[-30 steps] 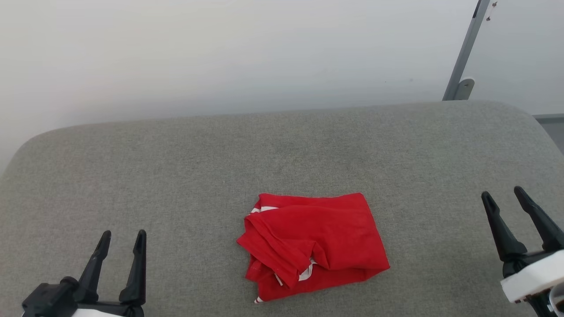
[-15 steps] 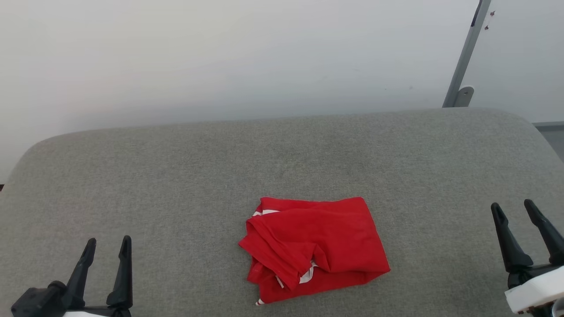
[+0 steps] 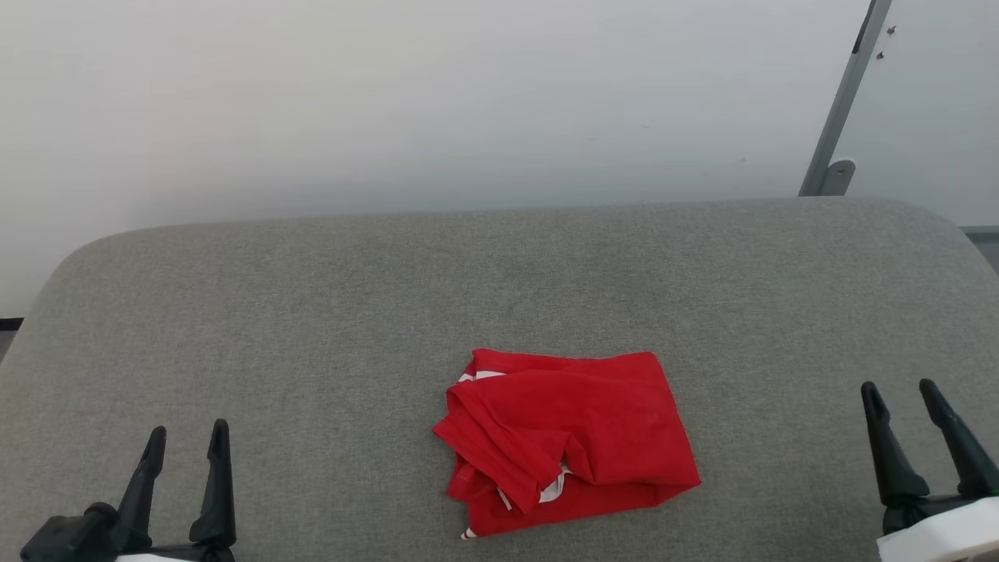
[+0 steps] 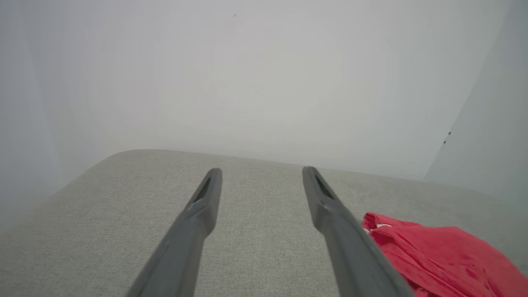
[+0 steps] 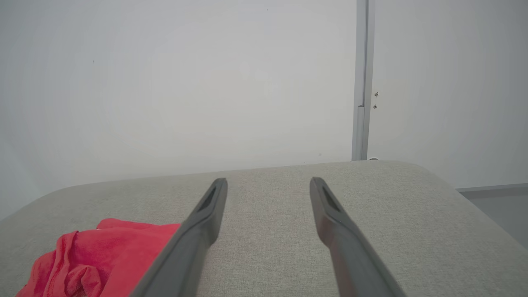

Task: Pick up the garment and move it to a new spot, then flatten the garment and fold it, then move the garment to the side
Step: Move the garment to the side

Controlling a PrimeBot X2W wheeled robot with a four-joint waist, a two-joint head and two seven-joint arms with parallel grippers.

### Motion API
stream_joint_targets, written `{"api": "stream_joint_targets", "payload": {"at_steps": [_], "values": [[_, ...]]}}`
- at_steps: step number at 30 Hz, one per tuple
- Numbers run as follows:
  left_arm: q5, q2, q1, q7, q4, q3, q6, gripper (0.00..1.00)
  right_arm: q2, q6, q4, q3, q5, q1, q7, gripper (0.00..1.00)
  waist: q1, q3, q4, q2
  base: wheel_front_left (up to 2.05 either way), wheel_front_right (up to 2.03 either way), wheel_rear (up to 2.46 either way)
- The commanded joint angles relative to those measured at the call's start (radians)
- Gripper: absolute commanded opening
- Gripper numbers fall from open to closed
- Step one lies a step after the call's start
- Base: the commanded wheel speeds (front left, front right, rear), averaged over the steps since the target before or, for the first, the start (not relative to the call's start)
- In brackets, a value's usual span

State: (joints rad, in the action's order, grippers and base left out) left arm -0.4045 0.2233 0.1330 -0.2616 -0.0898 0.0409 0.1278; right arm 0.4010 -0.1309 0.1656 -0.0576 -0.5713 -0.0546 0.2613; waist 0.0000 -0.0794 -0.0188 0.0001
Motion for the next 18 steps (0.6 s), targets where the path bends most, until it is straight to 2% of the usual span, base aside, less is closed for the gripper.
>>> {"api": "stream_joint_targets", "payload": {"at_steps": [1, 9, 18], "values": [[0.01, -0.003, 0.008, -0.004, -0.001, 0.004, 0.003, 1.0, -0.01, 0.001, -0.005, 0.004, 0.009, -0.012, 0.004, 1.0, 0.0, -0.001, 0.001, -0.0001, 0.0, 0.0, 0.0], [0.009, -0.016, 0.005, -0.004, -0.007, 0.001, 0.003, 1.0, -0.059, 0.001, -0.001, -0.006, 0.031, -0.031, 0.004, 1.0, 0.0, 0.0, 0.009, -0.0001, 0.0, 0.0, 0.0], [0.012, -0.018, -0.001, -0.004, -0.013, -0.013, 0.003, 1.0, -0.079, 0.001, 0.003, -0.023, 0.035, -0.027, 0.004, 1.0, 0.0, 0.0, 0.013, -0.0001, 0.0, 0.0, 0.0]]}}
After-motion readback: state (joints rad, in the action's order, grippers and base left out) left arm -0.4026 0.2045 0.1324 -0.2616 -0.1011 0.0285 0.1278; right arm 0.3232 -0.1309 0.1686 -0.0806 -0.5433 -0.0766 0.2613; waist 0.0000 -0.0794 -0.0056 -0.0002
